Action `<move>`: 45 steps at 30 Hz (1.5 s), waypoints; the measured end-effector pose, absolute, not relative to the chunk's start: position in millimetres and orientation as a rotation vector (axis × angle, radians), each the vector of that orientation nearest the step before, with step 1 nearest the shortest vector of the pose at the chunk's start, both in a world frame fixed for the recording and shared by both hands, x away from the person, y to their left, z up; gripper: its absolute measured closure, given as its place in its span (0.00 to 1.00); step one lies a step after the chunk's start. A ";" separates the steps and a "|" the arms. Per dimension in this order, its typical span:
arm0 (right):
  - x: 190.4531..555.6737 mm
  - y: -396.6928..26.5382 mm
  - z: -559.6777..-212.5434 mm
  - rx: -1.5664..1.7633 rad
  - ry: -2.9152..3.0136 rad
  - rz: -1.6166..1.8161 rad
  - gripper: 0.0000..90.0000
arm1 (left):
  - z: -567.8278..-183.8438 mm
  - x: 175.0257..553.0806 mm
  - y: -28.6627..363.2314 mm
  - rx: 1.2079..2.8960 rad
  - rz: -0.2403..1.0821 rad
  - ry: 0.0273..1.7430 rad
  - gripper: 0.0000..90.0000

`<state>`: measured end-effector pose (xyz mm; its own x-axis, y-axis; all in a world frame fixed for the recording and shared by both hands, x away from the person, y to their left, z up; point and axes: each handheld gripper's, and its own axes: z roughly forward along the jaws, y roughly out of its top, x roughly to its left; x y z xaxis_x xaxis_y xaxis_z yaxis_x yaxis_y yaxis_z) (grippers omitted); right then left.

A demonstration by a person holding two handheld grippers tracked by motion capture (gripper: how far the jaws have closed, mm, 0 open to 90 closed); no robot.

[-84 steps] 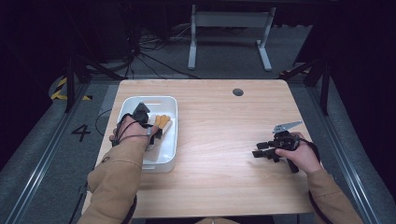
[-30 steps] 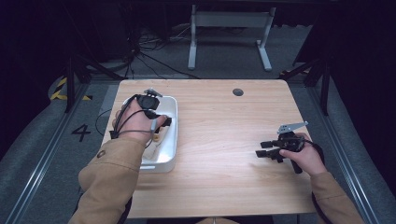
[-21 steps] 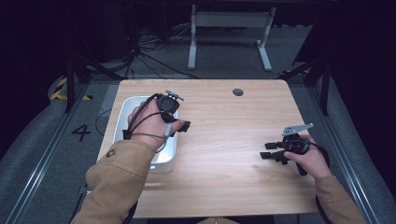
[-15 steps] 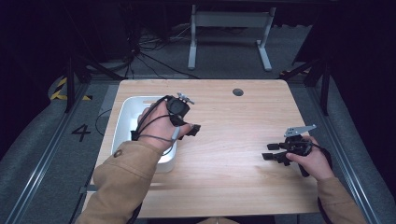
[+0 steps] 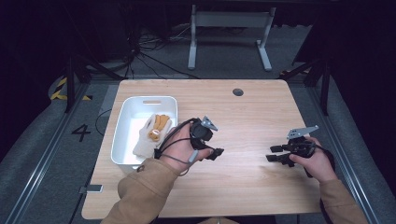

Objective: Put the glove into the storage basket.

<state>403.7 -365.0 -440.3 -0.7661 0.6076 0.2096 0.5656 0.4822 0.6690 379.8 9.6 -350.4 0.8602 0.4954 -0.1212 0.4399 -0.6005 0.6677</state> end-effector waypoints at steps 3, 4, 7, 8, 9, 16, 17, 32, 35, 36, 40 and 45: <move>404.0 -364.6 -441.3 1.050 2.665 1.159 0.50 | -360.5 373.9 4.2 2.301 0.077 0.639 0.37; 403.9 -364.3 -441.5 1.052 2.666 1.157 0.50 | -364.9 371.5 2.0 2.299 0.060 0.628 0.37; 403.7 -363.4 -442.5 1.065 2.664 1.162 0.49 | -374.5 366.5 -2.7 2.293 0.032 0.603 0.37; 403.8 -363.3 -442.8 1.065 2.664 1.162 0.48 | -377.9 364.7 -4.2 2.292 0.029 0.599 0.37; 404.1 -363.1 -443.5 1.063 2.664 1.163 0.47 | -383.1 362.9 -6.0 2.289 0.031 0.590 0.37; 405.5 -361.2 -446.7 1.055 2.665 1.161 0.46 | -411.1 354.2 -20.4 2.298 0.033 0.524 0.38; 405.8 -361.2 -447.0 1.046 2.666 1.163 0.46 | -414.7 353.0 -22.8 2.302 0.006 0.527 0.38; 407.9 -359.1 -453.2 0.986 2.659 1.177 0.41 | -458.8 333.5 -46.8 2.287 -0.052 0.397 0.39; 407.8 -358.5 -454.0 0.990 2.661 1.180 0.41 | -458.4 330.5 -48.9 2.288 -0.063 0.374 0.39; 407.7 -358.3 -454.1 0.990 2.662 1.178 0.41 | -458.9 329.6 -49.5 2.287 -0.070 0.379 0.38; 407.5 -357.8 -453.8 0.987 2.663 1.180 0.41 | -461.7 328.8 -51.0 2.302 -0.075 0.364 0.38; 407.7 -358.2 -453.6 0.987 2.660 1.183 0.41 | -459.9 328.7 -50.8 2.302 -0.074 0.362 0.37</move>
<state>407.7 -358.2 -453.6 -0.7919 0.5809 0.1883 0.5290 0.4985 0.6868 328.7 -50.8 -459.9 0.9576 0.2360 -0.1653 0.2819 -0.6484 0.7072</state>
